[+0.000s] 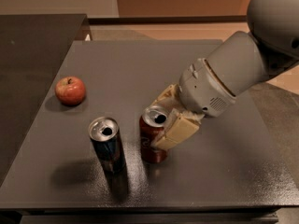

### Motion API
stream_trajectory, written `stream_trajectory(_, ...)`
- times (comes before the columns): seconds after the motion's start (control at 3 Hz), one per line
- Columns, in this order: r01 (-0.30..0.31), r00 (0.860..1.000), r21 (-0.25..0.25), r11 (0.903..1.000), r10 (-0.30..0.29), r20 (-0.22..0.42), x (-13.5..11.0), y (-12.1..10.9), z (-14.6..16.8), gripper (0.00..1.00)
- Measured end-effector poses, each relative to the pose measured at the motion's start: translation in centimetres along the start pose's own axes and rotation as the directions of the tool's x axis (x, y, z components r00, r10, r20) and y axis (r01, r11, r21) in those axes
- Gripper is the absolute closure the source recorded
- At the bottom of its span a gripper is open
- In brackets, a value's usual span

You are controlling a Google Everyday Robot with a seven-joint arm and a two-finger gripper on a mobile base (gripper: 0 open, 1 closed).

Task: Move coke can near redbull can

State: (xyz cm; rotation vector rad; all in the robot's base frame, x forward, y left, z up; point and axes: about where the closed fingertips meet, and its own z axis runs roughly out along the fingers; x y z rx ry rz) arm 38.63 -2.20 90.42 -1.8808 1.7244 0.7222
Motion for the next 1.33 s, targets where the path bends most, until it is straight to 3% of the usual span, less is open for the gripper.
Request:
stream_trajectory(0.67, -0.005, 1.000, -0.002, 1.0000, 0.005, -0.005, -0.13, 0.42, 0.91, 0.13)
stream_trajectory(1.0, -0.001, 1.000, -0.002, 1.0000, 0.001, -0.008, -0.29, 0.50, 0.95, 0.00)
stream_trajectory(1.33, -0.001, 1.000, -0.002, 1.0000, 0.001, -0.008, -0.30, 0.50, 0.96, 0.00)
